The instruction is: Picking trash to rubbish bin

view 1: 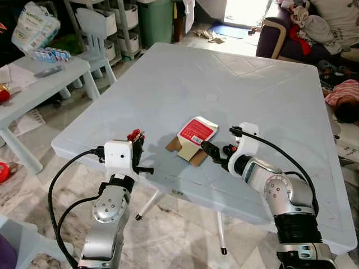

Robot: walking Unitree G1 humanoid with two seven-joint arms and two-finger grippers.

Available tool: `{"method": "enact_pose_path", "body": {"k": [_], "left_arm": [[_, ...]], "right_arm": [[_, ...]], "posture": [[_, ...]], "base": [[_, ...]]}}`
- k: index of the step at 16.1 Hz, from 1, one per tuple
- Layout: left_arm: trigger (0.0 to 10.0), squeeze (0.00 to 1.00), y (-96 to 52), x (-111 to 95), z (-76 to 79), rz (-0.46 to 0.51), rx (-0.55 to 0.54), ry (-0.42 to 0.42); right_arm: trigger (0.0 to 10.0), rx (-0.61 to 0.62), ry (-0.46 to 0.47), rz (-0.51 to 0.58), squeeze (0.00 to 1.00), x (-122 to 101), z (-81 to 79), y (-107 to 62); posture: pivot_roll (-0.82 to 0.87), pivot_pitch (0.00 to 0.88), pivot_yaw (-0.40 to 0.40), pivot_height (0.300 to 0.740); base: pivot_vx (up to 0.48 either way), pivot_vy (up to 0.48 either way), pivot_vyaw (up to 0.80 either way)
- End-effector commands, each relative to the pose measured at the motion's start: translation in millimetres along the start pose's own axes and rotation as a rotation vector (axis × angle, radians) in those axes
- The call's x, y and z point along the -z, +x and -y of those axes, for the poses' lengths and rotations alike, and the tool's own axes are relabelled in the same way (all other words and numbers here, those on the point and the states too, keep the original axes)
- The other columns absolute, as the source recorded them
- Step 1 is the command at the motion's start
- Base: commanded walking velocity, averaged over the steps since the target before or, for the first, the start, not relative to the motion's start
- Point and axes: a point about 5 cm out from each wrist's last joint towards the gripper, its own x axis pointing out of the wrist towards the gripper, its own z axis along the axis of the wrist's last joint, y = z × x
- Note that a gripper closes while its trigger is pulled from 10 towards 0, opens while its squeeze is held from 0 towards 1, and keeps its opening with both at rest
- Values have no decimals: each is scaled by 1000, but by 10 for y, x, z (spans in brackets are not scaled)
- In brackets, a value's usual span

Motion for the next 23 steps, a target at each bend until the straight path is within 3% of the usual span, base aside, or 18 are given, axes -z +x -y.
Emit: {"method": "enact_pose_path", "body": {"k": [1,4,6,7,8,9,11,12,13,15,17,20,21,22,23], "left_arm": [[0,0,32,-81,2,22,11,8],[0,0,32,-86,-7,15,10,-1],[0,0,23,-104,5,16,11,-3],[0,0,11,-115,5,17,11,-3],[0,0,-15,-124,-3,13,12,-2],[0,0,-49,-118,-17,3,12,0],[0,0,-112,-108,-42,-11,11,7],[0,0,-177,-90,-74,-28,4,12],[0,0,-211,-76,-80,-38,1,12],[0,0,-243,-71,-76,-45,-1,10],[0,0,-258,-79,-41,-52,8,-3],[0,0,-246,-117,-11,-47,27,-13],[0,0,-246,-120,-13,-47,28,-13],[0,0,-247,-125,-15,-47,30,-14],[0,0,-247,-128,-14,-47,34,-16]], "right_arm": [[10000,-7,20,2,1000,-7,-17,21],[10000,-80,110,11,976,23,-115,87],[10000,-139,158,20,816,35,-201,127],[10000,-151,168,18,635,49,-223,143],[10000,-168,179,14,545,75,-255,176],[10000,-180,193,6,392,102,-288,218],[10000,-192,199,-5,255,136,-342,280],[10000,-197,194,-19,51,170,-404,338],[10000,-196,184,-23,0,172,-432,364],[10000,-189,169,-19,0,154,-443,381],[10000,-125,140,2,0,127,-346,432],[10000,-58,177,8,0,180,-281,520],[9216,-58,189,8,0,192,-285,529],[3608,-54,202,4,0,227,-295,546],[0,-55,219,-8,0,283,-313,561]], "posture": [[-16,10,-20,740],[-12,15,-18,740],[-3,21,-19,740],[6,28,-20,740],[14,36,-20,740],[17,38,-21,740],[38,58,-24,740],[41,77,-29,740],[44,80,-31,740],[45,80,-34,740],[46,82,-31,740],[67,82,-26,740],[68,82,-25,740],[68,82,-25,740],[73,81,-23,740]], "base": [[0,0,0],[0,0,0],[0,0,0],[0,0,0],[0,0,0],[0,0,0],[0,0,0],[0,0,0],[0,0,0],[0,0,0],[0,0,0],[0,0,0],[0,0,0],[0,0,0],[0,0,0]]}}
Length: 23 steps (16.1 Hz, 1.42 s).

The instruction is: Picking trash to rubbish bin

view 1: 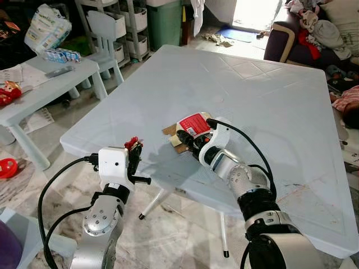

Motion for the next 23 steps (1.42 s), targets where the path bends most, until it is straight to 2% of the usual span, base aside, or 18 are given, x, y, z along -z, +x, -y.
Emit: {"method": "enact_pose_path", "body": {"k": [1,6,14,23], "left_arm": [[0,0,0,-58,11,18,18,0],[0,0,20,-84,26,22,26,-9],[0,0,31,-111,39,27,34,-22],[0,0,83,-121,56,26,53,-29]], "right_arm": [[0,56,28,-58,0,157,98,-4],[0,50,52,-31,0,168,105,27],[0,6,195,65,0,185,43,79],[0,27,218,110,0,143,120,66]], "posture": [[75,81,-21,740],[77,79,-19,740],[101,76,-7,740],[88,67,9,740]], "base": [[0,0,0],[0,0,0],[0,0,0],[0,0,0]]}}
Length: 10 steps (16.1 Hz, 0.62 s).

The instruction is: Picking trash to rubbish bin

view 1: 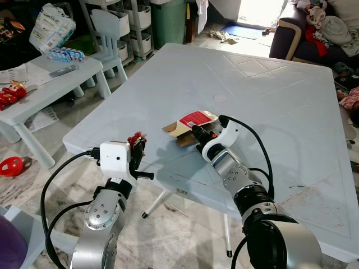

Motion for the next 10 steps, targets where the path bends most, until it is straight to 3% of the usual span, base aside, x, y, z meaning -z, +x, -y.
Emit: {"method": "enact_pose_path", "body": {"k": [1,7,10], "left_arm": [[0,0,18,-18,11,3,15,-2],[0,0,134,-58,-23,30,8,13],[0,0,195,-121,-70,68,-25,30]], "right_arm": [[0,55,51,-62,0,189,100,-38],[0,17,-41,43,0,-122,83,-26],[0,-28,-175,125,0,-342,30,-53]], "posture": [[85,61,11,740],[72,21,18,740],[65,6,17,740]], "base": [[0,0,0],[0,0,0],[0,0,0]]}}
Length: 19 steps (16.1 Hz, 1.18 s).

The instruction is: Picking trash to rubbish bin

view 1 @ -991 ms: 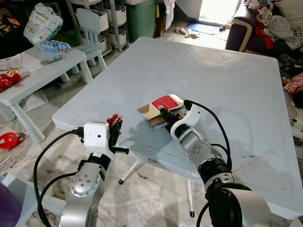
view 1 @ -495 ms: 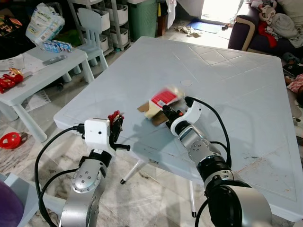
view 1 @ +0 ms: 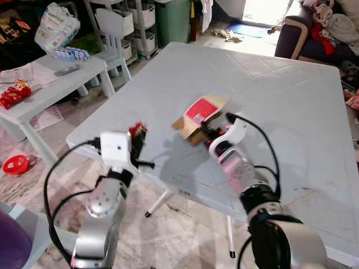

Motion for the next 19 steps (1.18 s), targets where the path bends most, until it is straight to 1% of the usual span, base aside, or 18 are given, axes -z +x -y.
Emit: {"method": "enact_pose_path", "body": {"k": [1,3,4,7,9,13,19], "left_arm": [[0,0,25,-33,-78,22,-45,22],[0,0,51,-47,-116,34,-72,39],[0,0,68,-50,-141,38,-97,50],[0,0,132,-79,-183,62,-135,57],[0,0,186,-95,-194,70,-144,58],[0,0,219,-90,-192,75,-152,56],[0,0,254,-73,-261,61,-199,45]], "right_arm": [[0,-61,-123,90,0,-234,-80,-23],[0,-101,-215,140,0,-370,-108,-112],[0,-120,-269,170,0,-443,-118,-200],[0,-126,-338,198,0,-514,-147,-362],[0,-121,-362,203,0,-543,-161,-455],[0,-90,-368,200,0,-577,-116,-530],[0,-89,-371,198,0,-594,-146,-527]], "posture": [[57,0,17,740],[46,0,16,740],[41,0,14,740],[26,0,13,740],[16,0,18,740],[16,0,21,740],[22,0,22,740]], "base": [[0,0,0],[0,0,0],[0,0,0],[0,0,721],[0,0,800],[0,0,800],[0,0,800]]}}
